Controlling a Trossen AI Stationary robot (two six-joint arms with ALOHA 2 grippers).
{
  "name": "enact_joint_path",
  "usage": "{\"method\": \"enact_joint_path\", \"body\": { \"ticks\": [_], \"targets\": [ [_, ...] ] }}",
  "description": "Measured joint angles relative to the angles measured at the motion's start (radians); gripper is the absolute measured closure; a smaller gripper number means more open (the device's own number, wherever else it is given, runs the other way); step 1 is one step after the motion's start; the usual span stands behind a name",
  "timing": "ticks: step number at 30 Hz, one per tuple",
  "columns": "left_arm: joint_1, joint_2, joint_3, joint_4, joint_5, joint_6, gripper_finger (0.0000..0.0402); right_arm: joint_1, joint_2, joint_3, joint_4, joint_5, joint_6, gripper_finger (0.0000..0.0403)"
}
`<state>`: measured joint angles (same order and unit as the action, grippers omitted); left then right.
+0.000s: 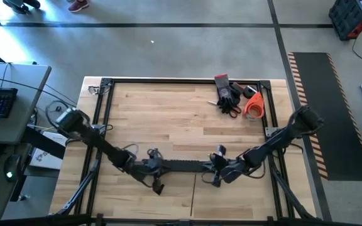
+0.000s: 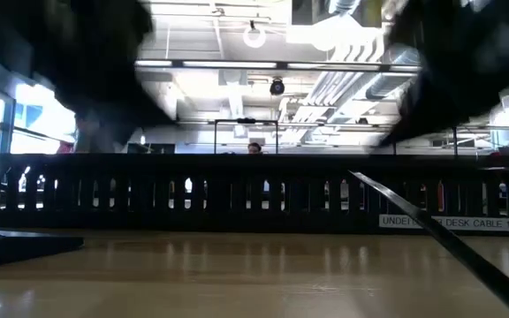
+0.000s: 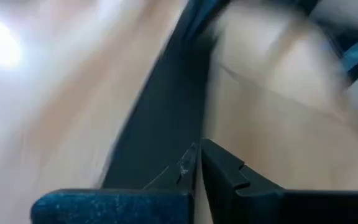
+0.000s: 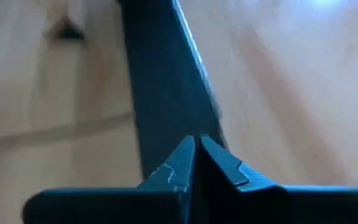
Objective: Ziptie cables
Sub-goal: Close the black cable duct
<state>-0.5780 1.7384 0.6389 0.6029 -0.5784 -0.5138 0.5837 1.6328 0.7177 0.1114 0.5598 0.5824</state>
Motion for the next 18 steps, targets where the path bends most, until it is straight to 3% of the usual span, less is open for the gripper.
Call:
{"method": "enact_joint_path", "body": {
  "ticks": [3, 7, 12, 18],
  "targets": [
    [0.025, 0.091, -0.005, -0.038, 0.016, -0.178, 0.0401, -0.015, 0.024, -0.071, 0.035, -0.059, 0.144, 0.0389],
    [0.030, 0.091, -0.008, 0.020, 0.031, -0.175, 0.0401, -0.005, 0.000, -0.089, 0.036, -0.031, 0.129, 0.0397],
    [0.028, -0.100, -0.003, -0.065, 0.051, -0.079, 0.0402, 0.012, -0.098, -0.019, -0.039, 0.068, -0.036, 0.0401],
    [-0.018, -0.368, -0.006, -0.328, -0.043, -0.078, 0.0402, 0.031, -0.164, 0.023, -0.068, 0.145, -0.116, 0.0402]
  ]
}}
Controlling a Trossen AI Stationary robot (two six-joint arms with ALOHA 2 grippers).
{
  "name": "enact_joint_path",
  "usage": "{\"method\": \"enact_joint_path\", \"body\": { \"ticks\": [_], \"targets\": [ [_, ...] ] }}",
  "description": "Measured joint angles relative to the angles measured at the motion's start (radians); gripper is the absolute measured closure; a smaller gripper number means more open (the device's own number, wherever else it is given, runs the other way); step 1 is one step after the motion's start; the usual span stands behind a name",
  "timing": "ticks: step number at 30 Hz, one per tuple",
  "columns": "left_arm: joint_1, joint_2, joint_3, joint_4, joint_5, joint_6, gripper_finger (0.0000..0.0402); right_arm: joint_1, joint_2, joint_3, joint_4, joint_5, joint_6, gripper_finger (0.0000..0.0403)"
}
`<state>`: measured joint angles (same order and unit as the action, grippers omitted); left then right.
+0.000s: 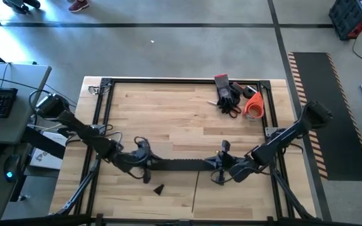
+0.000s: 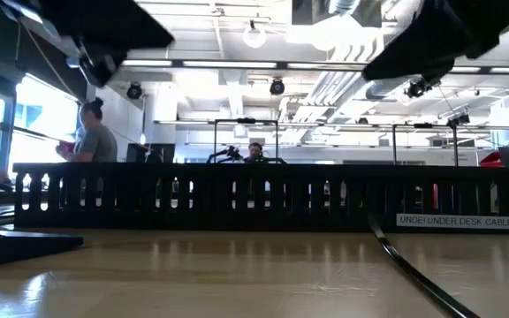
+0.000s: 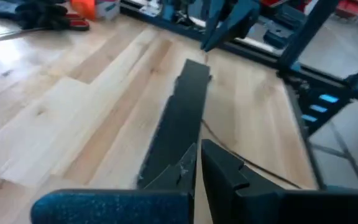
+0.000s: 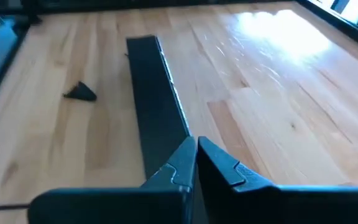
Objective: Ziptie cables
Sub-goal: Close the black cable duct
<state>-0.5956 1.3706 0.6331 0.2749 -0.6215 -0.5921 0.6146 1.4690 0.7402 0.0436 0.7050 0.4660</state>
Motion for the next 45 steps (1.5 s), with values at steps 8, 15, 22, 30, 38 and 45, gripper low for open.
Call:
{"method": "enact_joint_path", "body": {
  "ticks": [8, 15, 22, 30, 38, 45],
  "targets": [
    [-0.067, 0.137, 0.002, -0.188, 0.020, -0.254, 0.0402, 0.013, 0.084, -0.070, 0.001, -0.114, 0.137, 0.0403],
    [-0.083, 0.338, 0.012, -0.219, -0.106, -0.527, 0.0402, 0.017, 0.183, -0.107, 0.025, -0.135, 0.255, 0.0403],
    [-0.068, 0.097, -0.011, -0.332, -0.041, -0.369, 0.0401, 0.040, 0.055, -0.081, -0.062, -0.073, 0.112, 0.0403],
    [-0.017, 0.040, -0.004, -0.308, 0.038, -0.298, 0.0401, 0.039, 0.031, -0.070, -0.050, -0.128, 0.140, 0.0403],
    [0.055, 0.263, -0.063, -0.139, 0.029, -0.445, 0.0401, -0.018, 0.161, -0.061, -0.111, -0.123, 0.232, 0.0403],
    [0.221, 0.212, -0.091, -0.091, 0.098, -0.187, 0.0401, -0.167, 0.136, -0.066, -0.145, -0.121, 0.114, 0.0403]
  ]
}}
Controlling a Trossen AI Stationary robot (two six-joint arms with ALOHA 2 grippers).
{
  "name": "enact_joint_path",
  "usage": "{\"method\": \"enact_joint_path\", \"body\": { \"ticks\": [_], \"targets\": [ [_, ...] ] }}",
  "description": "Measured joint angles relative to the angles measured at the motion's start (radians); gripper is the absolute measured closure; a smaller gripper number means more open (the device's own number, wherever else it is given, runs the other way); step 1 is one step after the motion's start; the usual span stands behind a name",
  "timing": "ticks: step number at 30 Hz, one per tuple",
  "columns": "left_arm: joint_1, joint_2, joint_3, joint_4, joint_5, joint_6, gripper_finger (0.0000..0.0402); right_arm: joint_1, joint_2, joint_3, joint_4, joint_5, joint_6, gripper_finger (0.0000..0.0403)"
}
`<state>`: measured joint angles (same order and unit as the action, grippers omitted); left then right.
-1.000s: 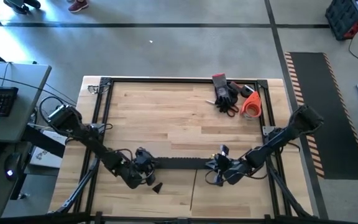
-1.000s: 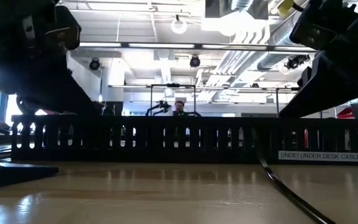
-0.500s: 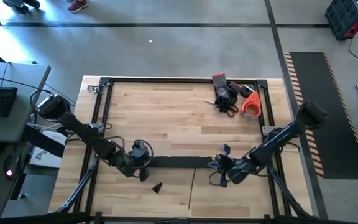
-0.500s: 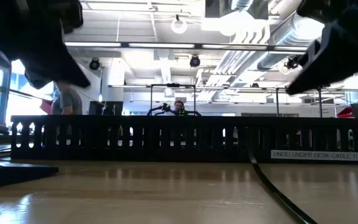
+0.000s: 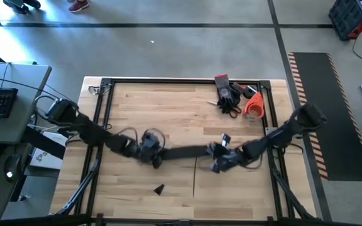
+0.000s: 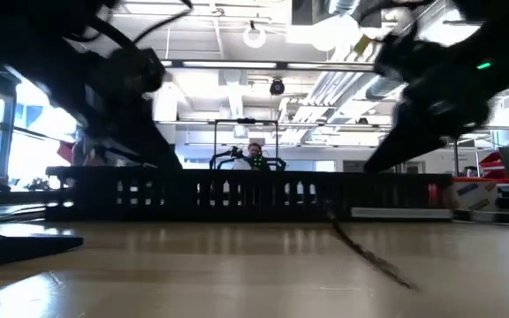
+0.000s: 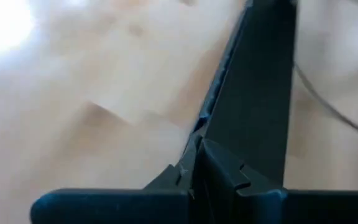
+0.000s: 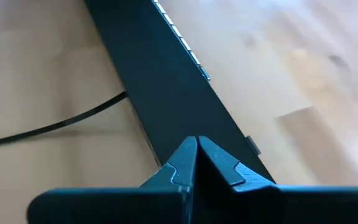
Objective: Ziptie cables
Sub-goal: Close the black cable duct, then return to Home Position
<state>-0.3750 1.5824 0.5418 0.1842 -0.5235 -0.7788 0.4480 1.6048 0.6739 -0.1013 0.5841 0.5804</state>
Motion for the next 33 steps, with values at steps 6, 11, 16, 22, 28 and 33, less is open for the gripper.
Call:
{"method": "enact_joint_path", "body": {
  "ticks": [6, 11, 16, 22, 28, 33],
  "targets": [
    [0.213, -0.154, -0.010, -0.117, 0.040, 0.255, 0.0401, -0.186, -0.005, 0.000, 0.020, -0.035, -0.014, 0.0403],
    [0.294, -0.350, -0.008, -0.145, 0.043, 0.386, 0.0401, -0.271, -0.018, -0.003, 0.089, -0.048, -0.135, 0.0403],
    [0.294, -0.554, -0.009, -0.260, 0.123, 0.372, 0.0401, -0.268, -0.195, -0.005, 0.043, -0.064, -0.275, 0.0403],
    [0.289, -0.835, -0.006, -0.448, 0.099, 0.358, 0.0401, -0.264, -0.565, -0.005, -0.252, -0.179, -0.302, 0.0403],
    [0.289, -1.098, -0.012, -0.610, 0.072, 0.344, 0.0401, -0.263, -0.959, -0.100, -0.305, -0.344, -0.295, 0.0403],
    [0.288, -1.277, -0.108, -0.610, 0.076, 0.320, 0.0402, -0.265, -1.288, -0.306, -0.189, -0.386, -0.223, 0.0403]
  ]
}}
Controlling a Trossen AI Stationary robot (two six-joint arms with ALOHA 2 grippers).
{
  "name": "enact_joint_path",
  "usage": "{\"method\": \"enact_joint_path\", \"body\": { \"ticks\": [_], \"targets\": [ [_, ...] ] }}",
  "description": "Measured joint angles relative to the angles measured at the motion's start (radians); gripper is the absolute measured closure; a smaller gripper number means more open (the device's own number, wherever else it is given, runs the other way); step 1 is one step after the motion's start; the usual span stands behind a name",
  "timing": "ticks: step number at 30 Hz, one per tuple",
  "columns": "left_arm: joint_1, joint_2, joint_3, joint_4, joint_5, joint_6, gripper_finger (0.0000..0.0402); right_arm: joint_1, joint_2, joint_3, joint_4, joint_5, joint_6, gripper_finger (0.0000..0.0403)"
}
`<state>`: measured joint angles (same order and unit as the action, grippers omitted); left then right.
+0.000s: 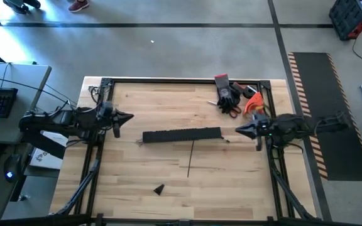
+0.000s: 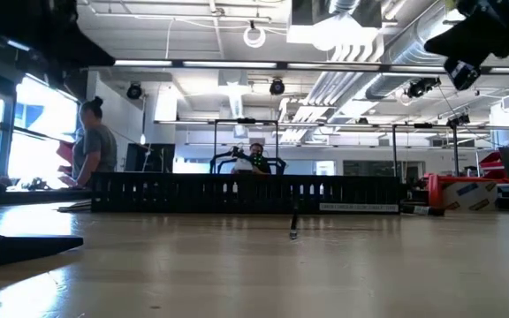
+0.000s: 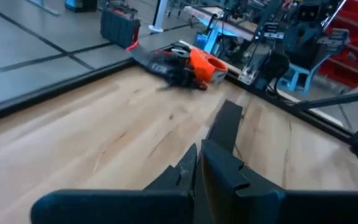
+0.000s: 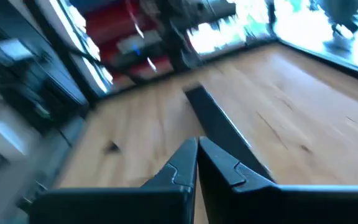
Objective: Ziptie cables
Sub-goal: Return to Home Position
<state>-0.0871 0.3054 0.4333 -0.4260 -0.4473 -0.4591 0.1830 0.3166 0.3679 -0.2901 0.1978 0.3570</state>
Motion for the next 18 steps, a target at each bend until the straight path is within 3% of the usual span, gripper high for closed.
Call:
{"method": "enact_joint_path", "body": {
  "ticks": [7, 10, 18],
  "targets": [
    [0.000, -0.159, -0.233, 0.092, -0.004, -0.045, 0.0401, 0.000, -0.316, -0.208, 0.094, -0.092, 0.000, 0.0403],
    [0.000, -0.193, -0.339, 0.181, 0.001, -0.046, 0.0401, -0.008, -0.304, -0.262, 0.198, -0.136, -0.049, 0.0403],
    [-0.001, -0.194, -0.347, 0.347, 0.046, 0.140, 0.0401, -0.150, -0.309, -0.359, 0.330, -0.297, -0.139, 0.0403]
  ]
}}
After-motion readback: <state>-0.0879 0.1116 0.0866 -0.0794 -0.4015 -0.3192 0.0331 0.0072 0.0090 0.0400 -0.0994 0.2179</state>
